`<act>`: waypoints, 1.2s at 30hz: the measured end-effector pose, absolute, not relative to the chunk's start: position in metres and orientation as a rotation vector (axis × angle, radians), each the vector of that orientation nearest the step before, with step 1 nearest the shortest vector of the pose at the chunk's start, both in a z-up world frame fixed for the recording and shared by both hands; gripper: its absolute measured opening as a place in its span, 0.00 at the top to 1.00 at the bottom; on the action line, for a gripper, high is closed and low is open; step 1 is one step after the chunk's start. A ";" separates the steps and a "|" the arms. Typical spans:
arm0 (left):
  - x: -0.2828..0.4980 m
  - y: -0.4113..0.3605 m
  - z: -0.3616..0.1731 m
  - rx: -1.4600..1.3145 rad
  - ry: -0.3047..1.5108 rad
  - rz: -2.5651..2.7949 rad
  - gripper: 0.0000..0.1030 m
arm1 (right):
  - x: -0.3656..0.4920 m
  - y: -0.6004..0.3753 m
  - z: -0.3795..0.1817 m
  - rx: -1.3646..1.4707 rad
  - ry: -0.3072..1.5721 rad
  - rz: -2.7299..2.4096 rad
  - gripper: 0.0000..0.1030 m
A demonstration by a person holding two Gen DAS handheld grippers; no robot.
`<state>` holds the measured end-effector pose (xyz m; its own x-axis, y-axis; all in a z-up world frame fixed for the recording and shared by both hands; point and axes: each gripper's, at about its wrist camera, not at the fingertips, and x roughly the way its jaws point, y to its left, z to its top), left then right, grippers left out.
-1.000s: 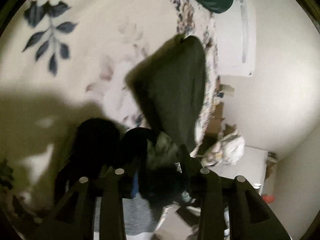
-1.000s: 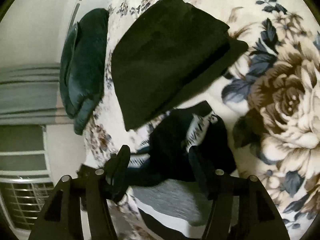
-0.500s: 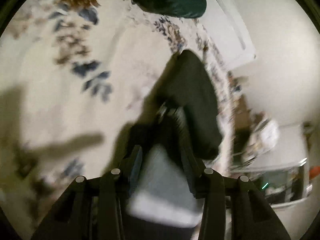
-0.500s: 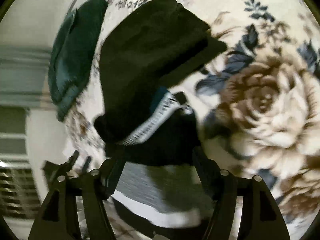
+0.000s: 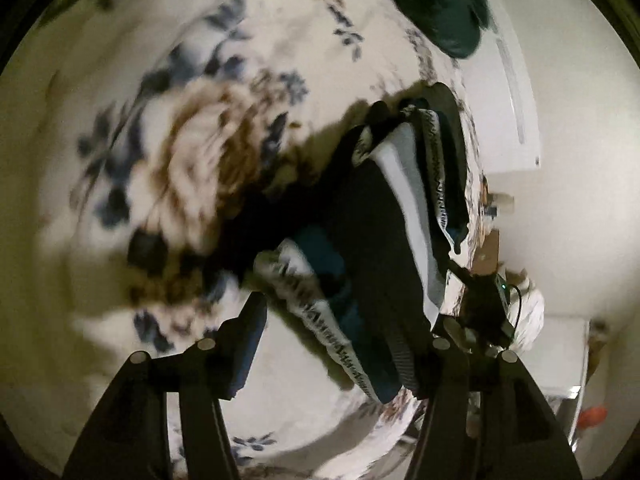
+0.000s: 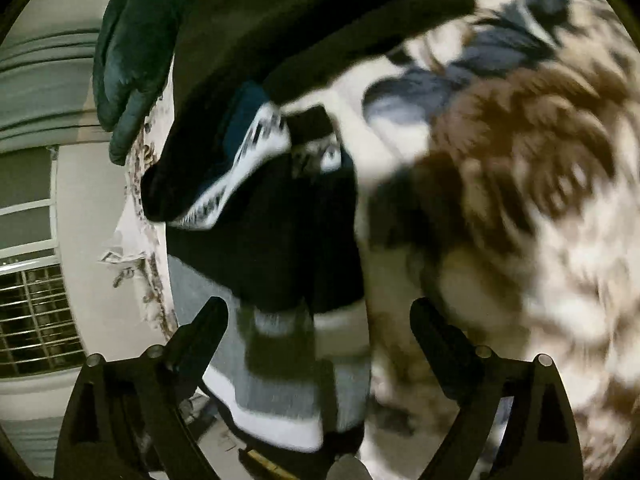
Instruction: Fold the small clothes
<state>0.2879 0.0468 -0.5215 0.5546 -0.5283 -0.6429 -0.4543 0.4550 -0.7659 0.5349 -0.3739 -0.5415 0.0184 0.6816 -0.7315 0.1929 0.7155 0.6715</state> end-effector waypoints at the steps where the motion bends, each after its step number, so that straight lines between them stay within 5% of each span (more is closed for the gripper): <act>1: 0.286 0.044 -0.523 -1.175 1.041 -0.061 0.45 | 0.542 -0.373 -0.546 0.743 1.548 0.456 0.09; 7: 0.313 0.011 -0.547 -1.244 1.026 -0.090 0.45 | 0.575 -0.361 -0.567 0.746 1.603 0.554 0.09; 11: 0.343 0.000 -0.560 -1.248 0.988 -0.046 0.30 | 0.588 -0.352 -0.579 0.787 1.623 0.595 0.08; 16: 0.339 0.000 -0.561 -1.318 0.932 0.033 0.29 | 0.601 -0.330 -0.588 0.781 1.645 0.635 0.09; 17: 0.339 0.000 -0.558 -1.322 0.924 0.047 0.29 | 0.602 -0.328 -0.588 0.772 1.645 0.634 0.12; 18: 0.339 0.001 -0.557 -1.329 0.919 0.061 0.32 | 0.602 -0.326 -0.588 0.764 1.636 0.630 0.25; 20: 0.342 0.005 -0.551 -1.327 0.911 0.076 0.55 | 0.601 -0.322 -0.589 0.754 1.629 0.604 0.57; 23: 0.348 0.017 -0.540 -1.302 0.908 0.037 0.69 | 0.592 -0.324 -0.584 0.806 1.576 0.574 0.79; 29: 0.378 0.060 -0.494 -1.119 0.935 -0.091 0.76 | 0.536 -0.342 -0.548 0.898 1.456 0.473 0.84; 36: 0.415 0.088 -0.492 -0.799 1.171 -0.242 0.72 | 0.404 -0.317 -0.508 0.958 1.395 0.296 0.85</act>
